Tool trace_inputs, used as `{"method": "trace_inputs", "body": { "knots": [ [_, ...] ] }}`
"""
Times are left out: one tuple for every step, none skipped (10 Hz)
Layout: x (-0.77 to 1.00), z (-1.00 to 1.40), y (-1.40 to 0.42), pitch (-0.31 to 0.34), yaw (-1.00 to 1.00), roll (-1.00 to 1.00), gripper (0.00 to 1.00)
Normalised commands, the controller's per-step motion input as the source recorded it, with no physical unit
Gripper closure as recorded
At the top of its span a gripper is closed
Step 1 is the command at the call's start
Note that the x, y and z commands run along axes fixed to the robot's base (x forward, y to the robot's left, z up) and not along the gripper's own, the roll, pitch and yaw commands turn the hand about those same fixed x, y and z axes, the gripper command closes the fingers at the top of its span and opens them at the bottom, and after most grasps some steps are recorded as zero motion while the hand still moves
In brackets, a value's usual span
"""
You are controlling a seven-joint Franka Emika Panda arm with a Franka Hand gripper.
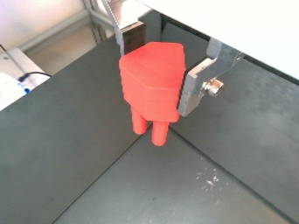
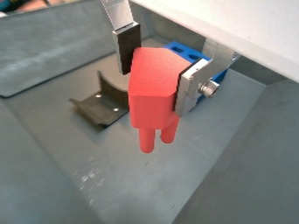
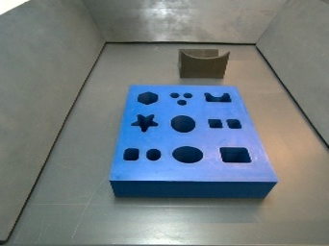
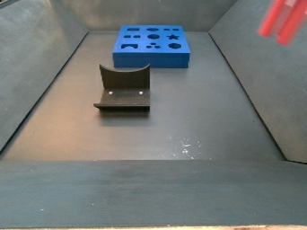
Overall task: Pick up the 3 prong object. Move to above the board. Insert the 3 prong object.
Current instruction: Move to above the board.
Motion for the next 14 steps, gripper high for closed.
{"method": "trace_inputs", "body": {
  "knots": [
    [0.36,0.09,-1.00,0.403,0.00,0.47,1.00],
    [0.36,0.09,-1.00,0.274,-0.01,0.23,1.00],
    [0.37,0.09,-1.00,0.184,-0.01,0.08,1.00],
    [0.38,0.10,-1.00,0.152,0.00,0.02,1.00],
    [0.39,0.10,-1.00,0.133,0.00,0.01,1.00],
    [0.39,0.10,-1.00,0.128,0.01,0.00,1.00],
    [0.39,0.10,-1.00,0.126,0.01,0.00,1.00],
    [0.40,0.10,-1.00,0.120,0.01,0.00,1.00],
    [0.41,0.10,-1.00,0.122,0.00,0.00,1.00],
    [0.42,0.11,-1.00,0.125,0.01,-0.01,1.00],
    [0.43,0.11,-1.00,0.127,0.01,-0.01,1.00],
    [0.43,0.11,-1.00,0.121,0.00,-0.01,1.00],
    [0.45,0.12,-1.00,0.127,0.01,0.01,1.00],
    [0.47,0.12,-1.00,0.133,0.01,0.01,1.00]
  ]
}}
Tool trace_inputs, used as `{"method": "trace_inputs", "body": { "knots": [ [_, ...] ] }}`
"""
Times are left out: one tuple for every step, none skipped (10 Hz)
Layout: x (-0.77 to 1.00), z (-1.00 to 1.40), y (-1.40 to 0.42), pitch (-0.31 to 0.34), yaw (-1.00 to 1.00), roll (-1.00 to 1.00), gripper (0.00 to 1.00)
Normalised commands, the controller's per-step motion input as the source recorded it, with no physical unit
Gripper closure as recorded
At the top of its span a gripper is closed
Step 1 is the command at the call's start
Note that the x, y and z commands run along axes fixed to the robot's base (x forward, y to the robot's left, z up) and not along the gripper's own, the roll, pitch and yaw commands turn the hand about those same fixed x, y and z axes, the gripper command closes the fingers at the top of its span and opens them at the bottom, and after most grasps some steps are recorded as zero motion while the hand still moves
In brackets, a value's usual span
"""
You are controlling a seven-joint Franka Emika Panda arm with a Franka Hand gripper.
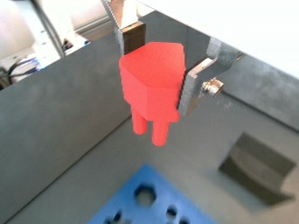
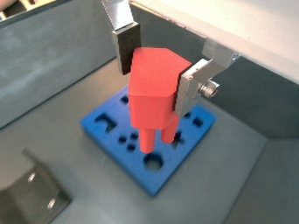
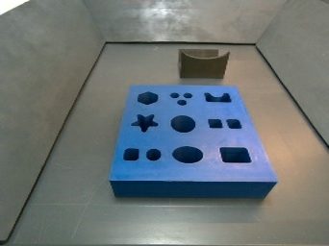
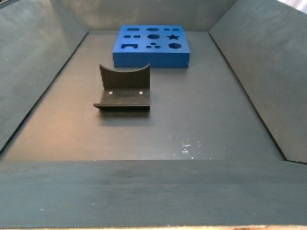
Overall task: Pick up the 3 prong object. Move to above the board. Insert the 3 prong object.
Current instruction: Move to above the board, then insert the 3 prong object.
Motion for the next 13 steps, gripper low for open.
{"method": "trace_inputs", "body": {
  "knots": [
    [0.50,0.13,-1.00,0.150,0.01,0.03,1.00],
    [0.43,0.11,-0.79,0.155,0.01,0.05,1.00],
    [0.29,0.07,-0.44,0.160,0.01,0.08,1.00],
    [0.23,0.05,-0.31,0.149,0.01,0.07,1.00],
    [0.00,-0.03,0.00,-0.003,0.00,0.00,1.00],
    [0.01,0.00,0.00,0.000,-0.01,0.00,1.00],
    [0.11,-0.08,0.00,0.000,-0.08,0.00,1.00],
    [0.11,-0.20,0.00,0.000,-0.15,0.03,1.00],
    [0.15,-0.33,0.00,0.000,-0.20,0.04,1.00],
    [0.25,-0.43,0.00,0.000,-0.19,0.10,1.00],
    [0.27,-0.52,0.00,0.000,-0.20,0.19,1.00],
    [0.19,-0.56,0.01,0.000,-0.25,0.20,1.00],
    [0.27,-0.55,0.05,0.000,-0.30,0.17,1.00]
  ]
}}
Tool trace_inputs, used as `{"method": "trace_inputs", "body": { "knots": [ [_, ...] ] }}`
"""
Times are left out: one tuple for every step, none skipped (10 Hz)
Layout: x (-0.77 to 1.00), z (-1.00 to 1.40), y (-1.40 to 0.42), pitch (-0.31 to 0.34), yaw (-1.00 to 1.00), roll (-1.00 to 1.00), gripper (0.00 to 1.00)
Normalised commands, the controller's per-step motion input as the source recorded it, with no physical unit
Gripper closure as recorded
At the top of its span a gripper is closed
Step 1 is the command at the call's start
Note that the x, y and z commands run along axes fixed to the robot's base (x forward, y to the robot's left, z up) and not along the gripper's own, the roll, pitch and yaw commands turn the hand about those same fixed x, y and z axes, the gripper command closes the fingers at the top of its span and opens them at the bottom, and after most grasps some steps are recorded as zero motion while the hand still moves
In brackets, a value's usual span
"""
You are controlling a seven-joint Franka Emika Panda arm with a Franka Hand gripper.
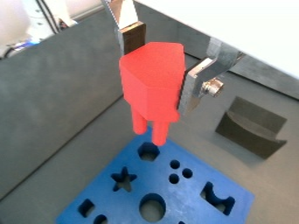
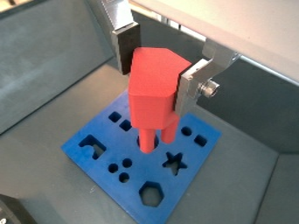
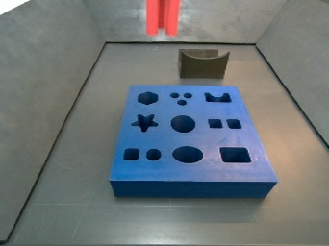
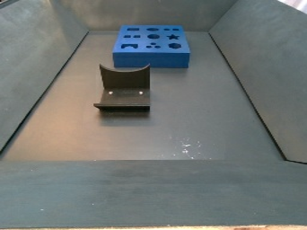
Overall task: Pick up the 3 prong object. Move to above the board. Insert the 3 prong object.
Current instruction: Insert the 3 prong object.
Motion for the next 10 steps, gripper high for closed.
{"method": "trace_inputs", "body": {
  "knots": [
    [0.09,-0.60,0.02,0.000,-0.46,0.22,1.00],
    [0.05,-0.55,0.02,0.000,-0.52,0.08,1.00],
    [0.03,-0.49,0.06,0.000,-0.57,0.00,1.00],
    [0.01,-0.50,0.06,0.000,-0.70,0.00,1.00],
    [0.09,-0.46,0.06,0.000,-0.79,-0.03,1.00],
    [0.13,-0.41,0.06,-0.017,-0.85,-0.14,1.00],
    [0.14,-0.37,0.04,-0.043,-0.85,-0.17,1.00],
    [0.23,-0.35,0.06,-0.106,-0.85,-0.18,1.00],
    [0.29,-0.41,0.13,-0.077,-0.76,-0.08,1.00],
    [0.21,-0.46,0.14,0.000,-0.73,0.00,1.00]
  ]
}}
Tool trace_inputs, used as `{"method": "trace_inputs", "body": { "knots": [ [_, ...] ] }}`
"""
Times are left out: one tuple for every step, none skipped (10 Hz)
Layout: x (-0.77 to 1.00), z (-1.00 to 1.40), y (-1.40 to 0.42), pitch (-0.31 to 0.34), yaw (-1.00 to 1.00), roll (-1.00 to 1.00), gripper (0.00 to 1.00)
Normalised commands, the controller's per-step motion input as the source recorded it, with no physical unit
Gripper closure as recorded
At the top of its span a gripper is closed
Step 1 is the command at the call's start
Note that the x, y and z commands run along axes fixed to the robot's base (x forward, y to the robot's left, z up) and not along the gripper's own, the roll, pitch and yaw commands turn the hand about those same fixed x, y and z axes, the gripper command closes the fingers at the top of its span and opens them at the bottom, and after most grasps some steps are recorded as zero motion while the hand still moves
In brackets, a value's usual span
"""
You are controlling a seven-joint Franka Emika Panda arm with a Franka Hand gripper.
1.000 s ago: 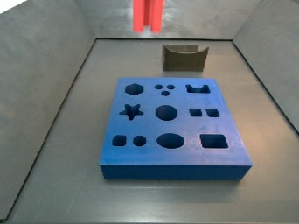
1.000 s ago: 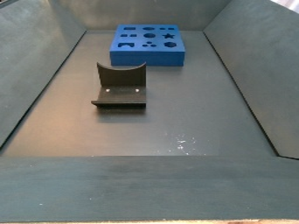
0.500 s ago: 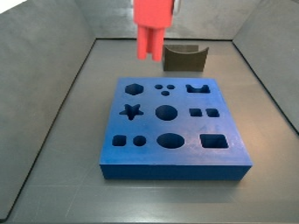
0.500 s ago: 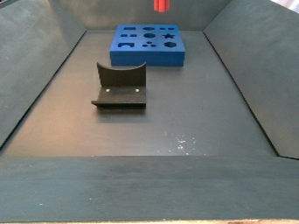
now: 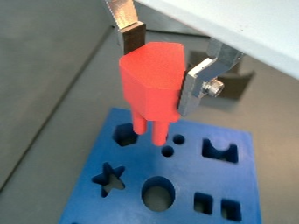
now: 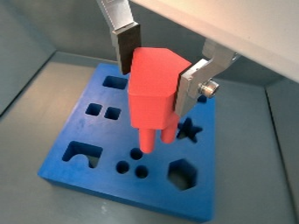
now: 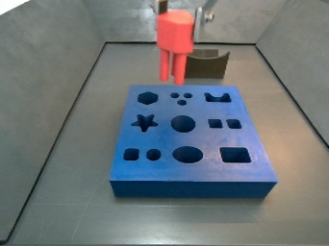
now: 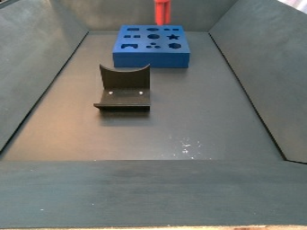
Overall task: Pick up the 3 prong object. Move to above the board. Insert the 3 prong object.
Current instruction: Insert the 3 prong object.
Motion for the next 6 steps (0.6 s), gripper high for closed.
{"method": "trace_inputs", "body": {
  "knots": [
    [0.06,-0.41,0.12,0.000,-0.73,0.00,1.00],
    [0.00,-0.04,0.00,0.000,0.00,0.00,1.00],
    [0.05,-0.20,0.08,-0.017,-0.46,0.00,1.00],
    [0.23,-0.25,0.17,-0.037,-0.70,0.00,1.00],
    [0.28,-0.30,0.18,-0.051,-0.78,0.00,1.00],
    [0.25,-0.32,0.15,-0.043,-0.85,0.00,1.00]
  ]
}}
